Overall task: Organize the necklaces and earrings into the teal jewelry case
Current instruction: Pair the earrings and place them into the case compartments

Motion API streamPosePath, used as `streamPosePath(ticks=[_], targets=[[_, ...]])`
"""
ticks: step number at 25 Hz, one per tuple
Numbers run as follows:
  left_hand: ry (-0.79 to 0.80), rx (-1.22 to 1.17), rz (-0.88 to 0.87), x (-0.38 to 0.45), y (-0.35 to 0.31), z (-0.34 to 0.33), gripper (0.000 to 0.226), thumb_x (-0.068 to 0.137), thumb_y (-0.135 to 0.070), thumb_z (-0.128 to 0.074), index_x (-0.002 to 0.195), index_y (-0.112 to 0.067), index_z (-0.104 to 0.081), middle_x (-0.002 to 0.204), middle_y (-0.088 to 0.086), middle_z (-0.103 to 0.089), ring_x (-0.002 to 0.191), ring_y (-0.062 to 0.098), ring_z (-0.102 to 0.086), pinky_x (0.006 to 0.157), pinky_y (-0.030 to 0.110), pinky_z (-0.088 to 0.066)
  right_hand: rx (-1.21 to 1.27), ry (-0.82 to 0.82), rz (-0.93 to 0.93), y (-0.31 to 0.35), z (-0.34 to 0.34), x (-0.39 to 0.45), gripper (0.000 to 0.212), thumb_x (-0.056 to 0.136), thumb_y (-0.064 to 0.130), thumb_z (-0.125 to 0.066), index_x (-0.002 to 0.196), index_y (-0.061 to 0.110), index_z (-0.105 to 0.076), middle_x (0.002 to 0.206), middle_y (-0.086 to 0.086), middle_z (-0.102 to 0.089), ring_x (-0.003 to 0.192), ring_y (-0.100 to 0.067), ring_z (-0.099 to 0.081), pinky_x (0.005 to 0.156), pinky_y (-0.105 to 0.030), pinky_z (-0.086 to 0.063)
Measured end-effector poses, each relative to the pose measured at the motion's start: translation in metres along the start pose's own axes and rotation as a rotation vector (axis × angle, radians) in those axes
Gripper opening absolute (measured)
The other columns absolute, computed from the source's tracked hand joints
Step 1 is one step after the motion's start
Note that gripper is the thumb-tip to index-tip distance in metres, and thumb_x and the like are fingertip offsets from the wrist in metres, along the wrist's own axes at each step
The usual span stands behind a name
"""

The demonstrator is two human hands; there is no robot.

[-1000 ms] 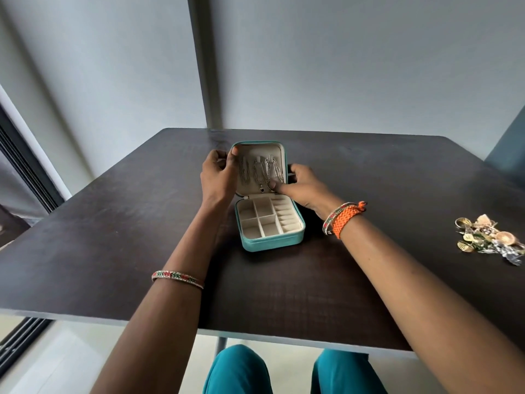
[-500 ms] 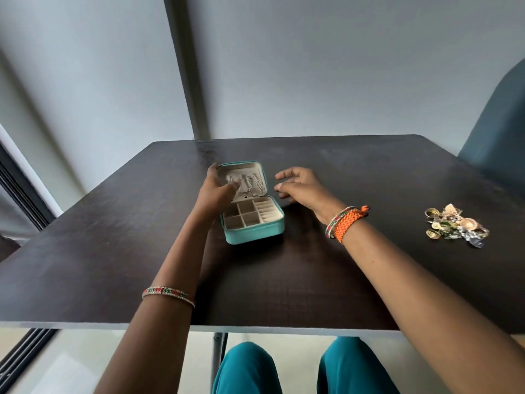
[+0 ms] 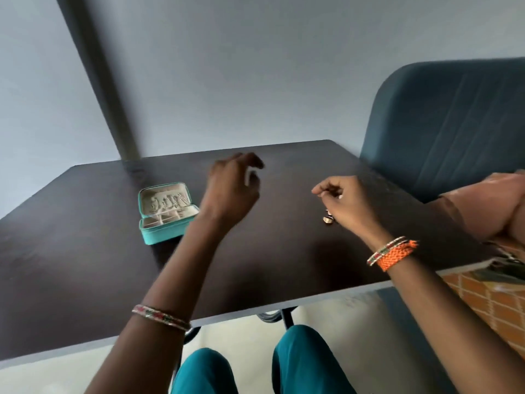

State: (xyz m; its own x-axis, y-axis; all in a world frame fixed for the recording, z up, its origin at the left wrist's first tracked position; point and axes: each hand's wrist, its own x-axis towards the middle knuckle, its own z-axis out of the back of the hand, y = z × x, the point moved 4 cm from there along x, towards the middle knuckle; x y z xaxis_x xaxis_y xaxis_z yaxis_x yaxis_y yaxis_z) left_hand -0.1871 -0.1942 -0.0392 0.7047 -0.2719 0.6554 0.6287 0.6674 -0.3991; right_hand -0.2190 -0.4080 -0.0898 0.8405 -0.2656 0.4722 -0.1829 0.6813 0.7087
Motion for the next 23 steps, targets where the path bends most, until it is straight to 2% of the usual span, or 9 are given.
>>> streamPosePath(ticks=[1,3,5,7,9,13,16,20,23], targets=[[0.075,-0.103,-0.019,-0.002,-0.016,-0.021,0.027,0.082,-0.009,-0.050,0.101,-0.017,-0.067,0.107,0.004,-0.069,0.104,0.022,-0.062,0.093,0.026,-0.041,-0.039,-0.012,-0.030,-0.014,0.013,0.000,0.029,0.081,0.008,-0.057,0.068,0.033,-0.067,0.077,0.006,-0.073,0.074,-0.012,-0.069,0.075,-0.036,-0.057],[0.216,-0.214,0.005,-0.010,-0.033,-0.064,0.027,0.084,-0.005,-0.051,0.103,-0.016,-0.068,0.107,0.000,-0.070,0.104,0.016,-0.062,0.087,0.019,-0.041,-0.140,0.012,-0.079,-0.036,0.032,-0.002,0.031,0.084,0.007,-0.058,0.071,0.033,-0.068,0.083,0.003,-0.074,0.077,-0.012,-0.067,0.072,-0.033,-0.055],[0.288,-0.268,0.048,-0.018,-0.039,-0.099,0.027,0.086,-0.004,-0.050,0.104,-0.015,-0.067,0.104,-0.002,-0.070,0.098,0.014,-0.064,0.084,0.019,-0.044,-0.206,0.073,-0.092,-0.047,0.037,-0.010,0.021,0.085,0.012,-0.062,0.079,0.030,-0.072,0.090,0.004,-0.074,0.084,-0.014,-0.067,0.074,-0.031,-0.054],[0.320,-0.278,0.131,-0.021,-0.033,-0.119,0.027,0.087,-0.003,-0.050,0.104,-0.015,-0.066,0.101,-0.001,-0.070,0.090,0.013,-0.063,0.083,0.022,-0.048,-0.270,0.107,-0.063,-0.047,0.031,-0.016,0.007,0.081,0.025,-0.067,0.083,0.029,-0.073,0.087,0.009,-0.071,0.090,-0.016,-0.066,0.083,-0.037,-0.053],[0.315,-0.292,0.218,-0.022,-0.025,-0.127,0.029,0.085,0.001,-0.049,0.104,-0.014,-0.065,0.099,0.002,-0.069,0.085,0.013,-0.062,0.079,0.021,-0.047,-0.391,0.127,-0.024,-0.041,0.022,-0.017,0.008,0.079,0.035,-0.069,0.085,0.030,-0.072,0.083,0.012,-0.063,0.094,-0.016,-0.062,0.083,-0.033,-0.044],[0.295,-0.356,0.266,-0.023,-0.019,-0.116,0.028,0.085,0.005,-0.049,0.100,-0.011,-0.066,0.095,0.005,-0.070,0.083,0.013,-0.062,0.075,0.014,-0.046,-0.501,0.146,0.002,-0.031,0.014,-0.014,0.007,0.081,0.034,-0.069,0.084,0.028,-0.071,0.086,0.009,-0.055,0.101,-0.018,-0.055,0.076,-0.032,-0.025],[0.252,-0.479,0.270,-0.023,-0.015,-0.100,0.030,0.085,0.009,-0.046,0.095,-0.012,-0.066,0.088,0.002,-0.066,0.079,0.011,-0.060,0.077,0.026,-0.051,-0.471,0.155,-0.016,-0.031,0.015,-0.013,0.003,0.081,0.032,-0.069,0.080,0.029,-0.070,0.087,0.009,-0.054,0.103,-0.019,-0.055,0.075,-0.031,-0.020],[0.238,-0.588,0.328,-0.028,-0.012,-0.085,0.037,0.081,0.013,-0.039,0.092,-0.012,-0.064,0.085,0.002,-0.063,0.077,0.014,-0.057,0.078,0.040,-0.054,-0.577,0.148,-0.021,-0.028,0.004,-0.009,0.021,0.080,0.049,-0.065,0.078,0.028,-0.069,0.092,0.004,-0.061,0.102,-0.020,-0.053,0.076,-0.033,-0.022],[0.245,-0.612,0.359,-0.039,-0.015,-0.075,0.036,0.082,0.013,-0.040,0.092,-0.011,-0.064,0.087,0.002,-0.064,0.078,0.014,-0.057,0.079,0.043,-0.054,-0.586,0.164,-0.025,-0.022,-0.002,-0.009,0.013,0.082,0.039,-0.066,0.079,0.027,-0.069,0.097,0.003,-0.062,0.105,-0.023,-0.054,0.083,-0.036,-0.030]])
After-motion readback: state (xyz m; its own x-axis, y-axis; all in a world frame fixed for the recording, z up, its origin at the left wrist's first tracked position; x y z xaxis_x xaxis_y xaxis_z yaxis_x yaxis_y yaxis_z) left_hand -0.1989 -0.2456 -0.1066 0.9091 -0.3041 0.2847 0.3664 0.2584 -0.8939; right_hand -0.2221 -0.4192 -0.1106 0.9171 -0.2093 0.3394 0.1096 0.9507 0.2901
